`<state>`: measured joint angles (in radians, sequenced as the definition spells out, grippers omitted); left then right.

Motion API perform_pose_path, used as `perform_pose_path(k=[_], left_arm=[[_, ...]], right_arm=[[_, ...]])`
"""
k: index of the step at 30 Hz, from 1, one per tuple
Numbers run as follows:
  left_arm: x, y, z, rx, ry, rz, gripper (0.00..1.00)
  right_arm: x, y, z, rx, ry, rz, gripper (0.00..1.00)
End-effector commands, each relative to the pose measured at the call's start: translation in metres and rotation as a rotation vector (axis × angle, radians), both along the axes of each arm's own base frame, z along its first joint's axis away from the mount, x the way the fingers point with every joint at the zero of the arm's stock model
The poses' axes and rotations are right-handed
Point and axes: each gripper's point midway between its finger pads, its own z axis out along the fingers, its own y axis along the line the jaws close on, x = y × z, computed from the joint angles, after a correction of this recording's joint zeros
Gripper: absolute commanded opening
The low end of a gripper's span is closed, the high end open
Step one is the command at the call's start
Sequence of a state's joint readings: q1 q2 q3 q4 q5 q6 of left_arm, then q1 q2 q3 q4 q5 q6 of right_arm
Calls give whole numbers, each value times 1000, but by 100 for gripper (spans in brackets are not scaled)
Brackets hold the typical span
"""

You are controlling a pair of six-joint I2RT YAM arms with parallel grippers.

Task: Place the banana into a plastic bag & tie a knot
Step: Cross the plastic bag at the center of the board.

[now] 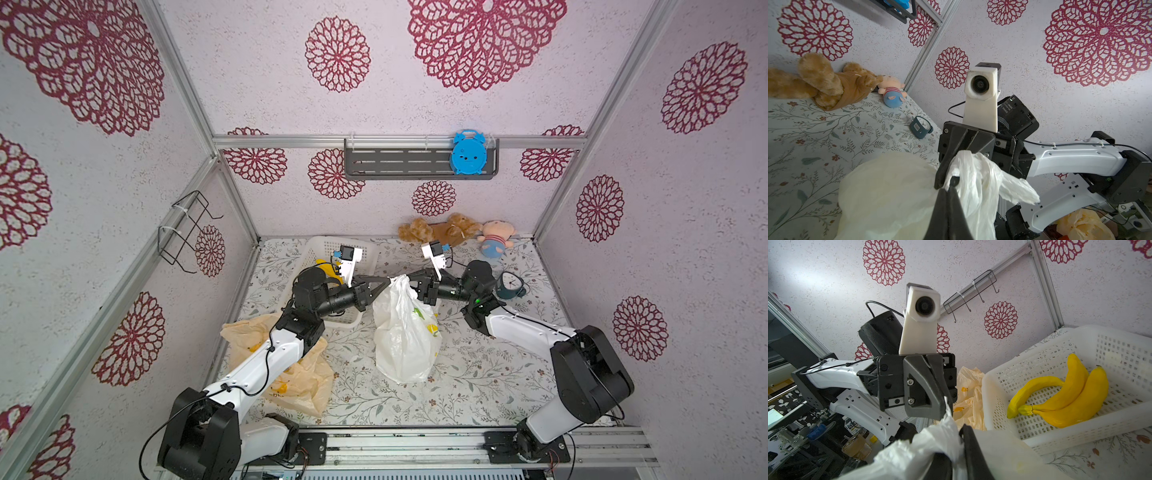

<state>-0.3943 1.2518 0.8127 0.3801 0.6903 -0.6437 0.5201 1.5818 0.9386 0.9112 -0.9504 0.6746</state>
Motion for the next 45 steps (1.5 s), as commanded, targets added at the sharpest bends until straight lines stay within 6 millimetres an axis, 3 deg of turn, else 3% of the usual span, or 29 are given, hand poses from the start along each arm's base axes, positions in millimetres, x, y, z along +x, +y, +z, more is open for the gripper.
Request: perform_pose_path(k=[1, 3, 6, 12, 17, 21, 34, 41, 45], left_arm=[[6, 10, 14, 0, -52, 49, 0], [7, 10, 15, -1, -55, 53, 0], [7, 10, 18, -7, -57, 53, 0], [5, 6, 19, -15, -41, 17, 0], [6, 3, 13, -33, -21, 2, 20], [7, 1, 12, -47, -14, -7, 27], [-2, -8, 19, -125, 0, -105, 33], [-4, -10, 20, -136, 2, -123, 27], [-4, -11, 18, -134, 9, -123, 32]], right_arm=[[-11, -6, 19, 22, -65, 20, 14], [-12, -6, 18, 21, -64, 22, 12], [-12, -6, 19, 26, -66, 24, 0], [-13, -5, 27, 69, -65, 42, 0], [-12, -4, 27, 81, -60, 48, 0], [-12, -3, 28, 83, -59, 52, 0], [-6, -1, 22, 68, -45, 36, 0], [-3, 0, 20, 63, -37, 31, 0], [-3, 0, 21, 64, -40, 32, 0]])
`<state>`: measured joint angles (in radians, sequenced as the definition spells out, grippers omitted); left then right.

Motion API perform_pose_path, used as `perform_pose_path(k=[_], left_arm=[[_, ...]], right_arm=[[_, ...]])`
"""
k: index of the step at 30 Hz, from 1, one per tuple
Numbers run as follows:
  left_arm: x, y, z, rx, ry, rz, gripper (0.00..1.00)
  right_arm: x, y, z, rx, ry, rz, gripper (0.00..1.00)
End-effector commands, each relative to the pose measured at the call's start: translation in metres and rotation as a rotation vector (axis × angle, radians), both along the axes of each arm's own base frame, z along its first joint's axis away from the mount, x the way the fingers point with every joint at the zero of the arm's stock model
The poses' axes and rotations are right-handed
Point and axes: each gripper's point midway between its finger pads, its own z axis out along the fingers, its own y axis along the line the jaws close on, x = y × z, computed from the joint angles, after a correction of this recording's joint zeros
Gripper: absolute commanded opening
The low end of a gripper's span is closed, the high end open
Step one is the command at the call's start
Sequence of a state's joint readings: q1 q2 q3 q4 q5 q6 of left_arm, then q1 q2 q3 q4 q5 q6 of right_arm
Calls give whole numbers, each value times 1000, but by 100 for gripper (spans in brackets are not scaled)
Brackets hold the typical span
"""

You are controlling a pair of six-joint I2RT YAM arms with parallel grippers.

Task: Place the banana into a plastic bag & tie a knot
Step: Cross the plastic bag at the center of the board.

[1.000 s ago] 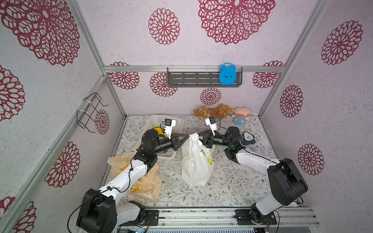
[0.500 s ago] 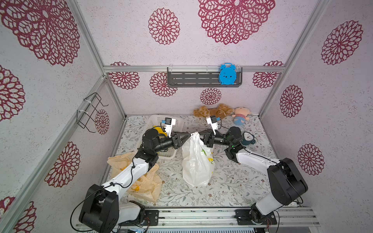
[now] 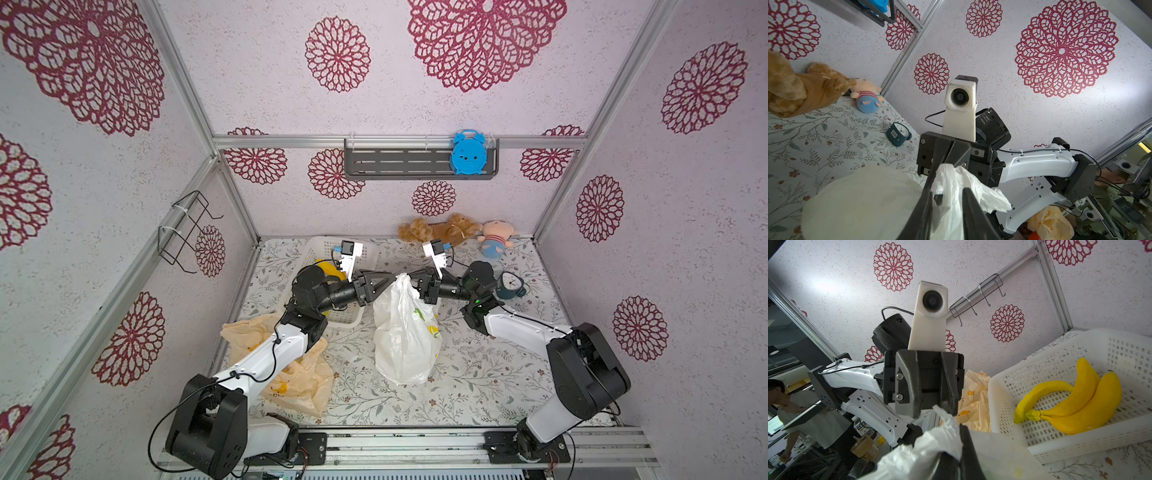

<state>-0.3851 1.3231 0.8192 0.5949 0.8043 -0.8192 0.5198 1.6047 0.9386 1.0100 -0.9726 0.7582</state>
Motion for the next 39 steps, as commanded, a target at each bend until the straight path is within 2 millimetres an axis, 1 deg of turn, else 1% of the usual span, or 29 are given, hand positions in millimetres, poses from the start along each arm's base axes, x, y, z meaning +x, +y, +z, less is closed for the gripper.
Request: perform_pose_path(k=[1, 5, 7, 9, 16, 21, 25, 27, 28, 32, 34, 37, 39], left_arm=[[0, 0, -3, -4, -7, -10, 35], [5, 1, -15, 24, 18, 18, 45], [6, 2, -18, 33, 24, 24, 46], [6, 2, -19, 30, 27, 22, 43], [1, 0, -22, 27, 37, 12, 37], [3, -1, -26, 31, 46, 10, 30], [4, -3, -23, 22, 43, 0, 18], [4, -3, -20, 18, 40, -2, 7], [4, -2, -18, 15, 36, 5, 0], [7, 6, -17, 44, 28, 74, 0], [12, 13, -22, 84, 38, 136, 0], [15, 21, -28, 140, 51, 199, 0], [16, 24, -29, 154, 52, 218, 0]], right_arm=[[0, 0, 14, 24, -53, 2, 0], [0, -1, 15, 24, -55, 0, 0], [-1, -1, 15, 25, -56, 2, 0], [-1, 0, 15, 23, -55, 1, 0], [2, 0, 15, 21, -55, -3, 0], [2, 1, 15, 22, -53, 2, 0], [3, 2, 14, 19, -48, 3, 0], [3, 2, 12, 15, -45, 2, 0], [3, 2, 11, 13, -41, 3, 0], [3, 2, 5, -13, -35, -4, 0], [4, 0, -2, -45, -29, -21, 0], [5, -5, -12, -90, -25, -55, 7], [5, -8, -18, -115, -21, -76, 11]])
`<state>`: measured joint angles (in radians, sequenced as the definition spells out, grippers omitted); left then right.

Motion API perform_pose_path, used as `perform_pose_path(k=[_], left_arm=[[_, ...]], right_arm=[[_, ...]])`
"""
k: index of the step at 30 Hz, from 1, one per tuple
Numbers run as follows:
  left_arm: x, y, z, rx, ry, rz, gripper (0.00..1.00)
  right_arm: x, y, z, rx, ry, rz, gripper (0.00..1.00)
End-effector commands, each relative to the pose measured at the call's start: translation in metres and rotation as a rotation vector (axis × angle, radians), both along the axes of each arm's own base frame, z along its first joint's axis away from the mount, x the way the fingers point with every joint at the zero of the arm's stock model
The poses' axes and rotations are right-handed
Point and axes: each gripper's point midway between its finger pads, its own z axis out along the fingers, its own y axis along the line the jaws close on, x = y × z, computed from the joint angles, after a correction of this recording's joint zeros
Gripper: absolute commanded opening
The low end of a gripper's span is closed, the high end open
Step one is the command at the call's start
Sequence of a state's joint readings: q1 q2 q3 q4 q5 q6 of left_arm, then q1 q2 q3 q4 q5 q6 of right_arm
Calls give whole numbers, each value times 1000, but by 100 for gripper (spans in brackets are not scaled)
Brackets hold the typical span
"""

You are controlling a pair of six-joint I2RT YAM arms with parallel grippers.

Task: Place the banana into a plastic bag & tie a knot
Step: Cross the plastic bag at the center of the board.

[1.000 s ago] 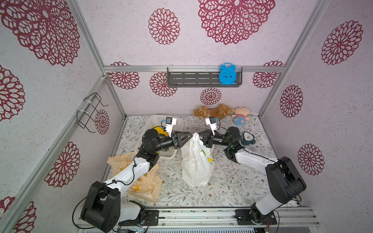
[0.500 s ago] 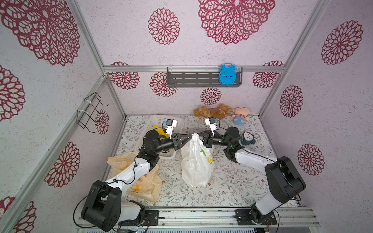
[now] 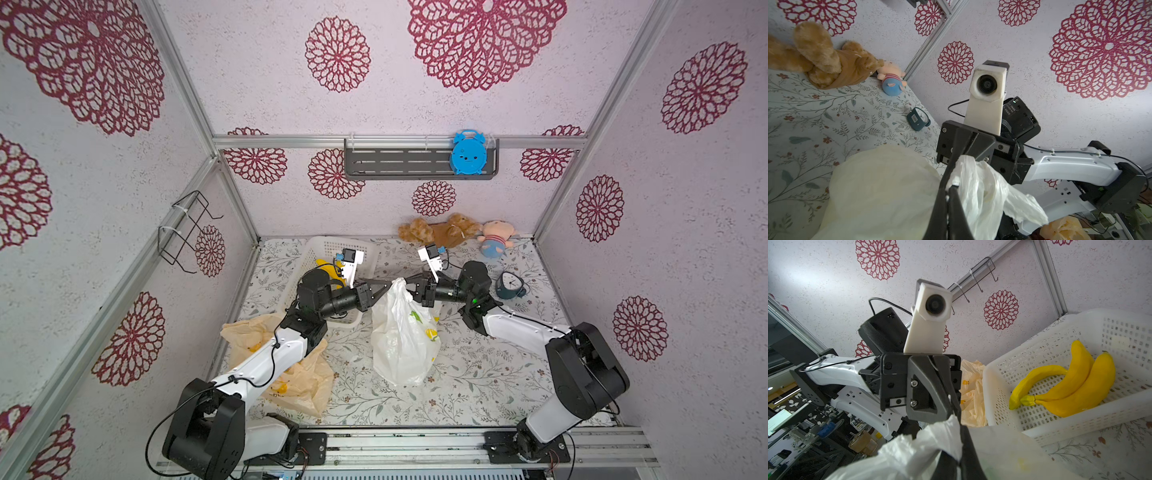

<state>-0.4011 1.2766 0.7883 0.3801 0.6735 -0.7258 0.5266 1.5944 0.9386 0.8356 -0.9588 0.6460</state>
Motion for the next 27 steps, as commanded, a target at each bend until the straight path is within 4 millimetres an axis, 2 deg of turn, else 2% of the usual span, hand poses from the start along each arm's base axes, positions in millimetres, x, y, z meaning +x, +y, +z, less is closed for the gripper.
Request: perform_pose_path(k=[1, 9, 14, 20, 27], left_arm=[[10, 16, 11, 48, -49, 105, 0], [8, 26, 13, 108, -39, 152, 0], [7, 30, 16, 135, -42, 174, 0], [6, 31, 18, 150, -44, 184, 0], [5, 32, 20, 156, -49, 187, 0]], right_arm=[[3, -13, 5, -41, -52, -69, 13], [-5, -32, -9, -136, -57, -157, 25], [-23, -42, 1, -129, -98, -173, 34], [-42, -36, 16, -140, -176, -157, 50], [-40, -27, 28, -182, -230, -203, 66]])
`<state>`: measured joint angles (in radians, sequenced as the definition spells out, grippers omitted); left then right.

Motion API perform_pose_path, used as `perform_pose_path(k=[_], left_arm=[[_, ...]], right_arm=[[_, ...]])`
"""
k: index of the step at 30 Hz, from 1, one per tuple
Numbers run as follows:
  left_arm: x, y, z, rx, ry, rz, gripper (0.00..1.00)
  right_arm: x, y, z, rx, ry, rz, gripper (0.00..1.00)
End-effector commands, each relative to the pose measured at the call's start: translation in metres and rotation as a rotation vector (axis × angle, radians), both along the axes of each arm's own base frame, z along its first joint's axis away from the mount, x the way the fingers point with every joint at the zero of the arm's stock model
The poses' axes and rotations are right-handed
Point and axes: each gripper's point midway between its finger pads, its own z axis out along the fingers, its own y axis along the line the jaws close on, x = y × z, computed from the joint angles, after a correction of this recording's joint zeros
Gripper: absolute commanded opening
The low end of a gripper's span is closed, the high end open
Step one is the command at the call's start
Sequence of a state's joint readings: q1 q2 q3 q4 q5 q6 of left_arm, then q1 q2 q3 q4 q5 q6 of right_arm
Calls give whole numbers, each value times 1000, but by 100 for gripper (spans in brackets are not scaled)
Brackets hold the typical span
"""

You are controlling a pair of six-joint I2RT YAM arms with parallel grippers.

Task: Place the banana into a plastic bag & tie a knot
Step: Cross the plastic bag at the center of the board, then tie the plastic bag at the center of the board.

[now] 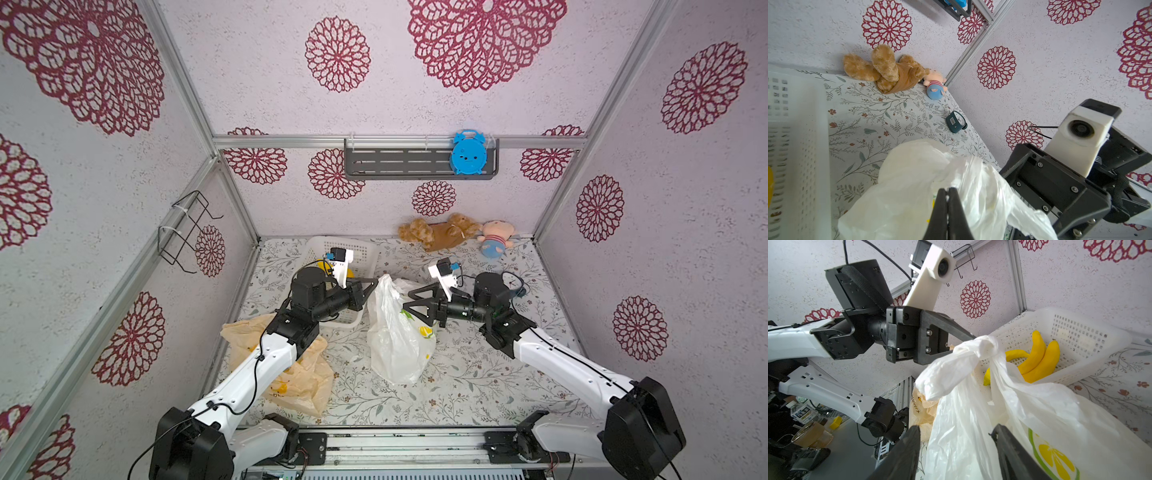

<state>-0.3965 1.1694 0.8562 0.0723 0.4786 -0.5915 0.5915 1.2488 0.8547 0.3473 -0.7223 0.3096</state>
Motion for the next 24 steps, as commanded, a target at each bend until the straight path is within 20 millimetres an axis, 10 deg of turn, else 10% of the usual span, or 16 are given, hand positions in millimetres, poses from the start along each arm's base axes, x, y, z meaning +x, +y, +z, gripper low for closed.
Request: perform_pose_path(k=[1, 24], left_arm=[[-2, 1, 17, 4, -46, 5, 0], [-4, -1, 16, 11, -50, 0, 0]], right_arm=[[4, 4, 23, -9, -90, -36, 67], [14, 35, 32, -65, -108, -39, 39]])
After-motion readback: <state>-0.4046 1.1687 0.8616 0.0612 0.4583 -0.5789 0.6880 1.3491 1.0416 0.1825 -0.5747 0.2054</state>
